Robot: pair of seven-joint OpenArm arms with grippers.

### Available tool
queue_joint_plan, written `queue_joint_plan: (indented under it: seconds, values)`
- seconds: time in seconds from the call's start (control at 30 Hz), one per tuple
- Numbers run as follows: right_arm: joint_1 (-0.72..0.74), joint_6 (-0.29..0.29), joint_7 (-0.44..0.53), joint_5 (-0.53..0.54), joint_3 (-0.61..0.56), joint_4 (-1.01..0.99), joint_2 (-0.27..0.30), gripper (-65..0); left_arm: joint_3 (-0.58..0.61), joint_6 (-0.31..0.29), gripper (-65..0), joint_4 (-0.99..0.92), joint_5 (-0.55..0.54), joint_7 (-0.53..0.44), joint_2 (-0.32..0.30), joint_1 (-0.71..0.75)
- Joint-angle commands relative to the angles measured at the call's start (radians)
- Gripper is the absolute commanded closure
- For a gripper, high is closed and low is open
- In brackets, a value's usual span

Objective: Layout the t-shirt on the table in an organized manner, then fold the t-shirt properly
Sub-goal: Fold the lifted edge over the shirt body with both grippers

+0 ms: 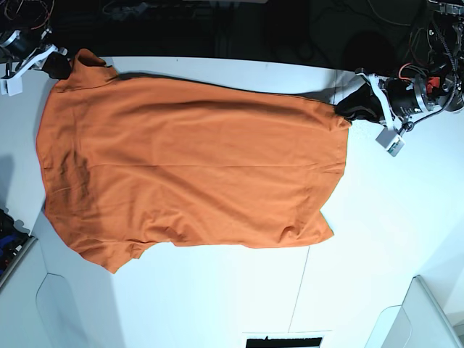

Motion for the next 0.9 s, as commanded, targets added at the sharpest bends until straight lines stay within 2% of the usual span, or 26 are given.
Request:
queue_joint_plan:
  seconds: [0.0, 0.13, 0.37, 0.87]
  values:
    - [0.000, 0.016, 0.013, 0.022, 0.010, 0.021, 0.017, 0.0, -0.009, -0.006, 0.0, 0.026, -0.014, -0.015, -0.019, -0.006]
    - [0.006, 0.018, 0.033, 0.021, 0.010, 0.043, 0.020, 0.0, -0.009, -0.006, 0.0, 0.032, 0.003, -0.031, -0.019, -0.006]
    - [0.099, 0.018, 0.043, -0.005, 0.012, 0.044, 0.036, 0.0, -0.009, -0.006, 0.0, 0.026, 0.193, -0.161, -0.019, -0.008]
    - [0.317, 0.018, 0.069, -0.049, 0.011, -0.072, 0.036, 0.0, -0.007, -0.006, 0.0, -0.148, 0.195, -0.180, -0.019, -0.175]
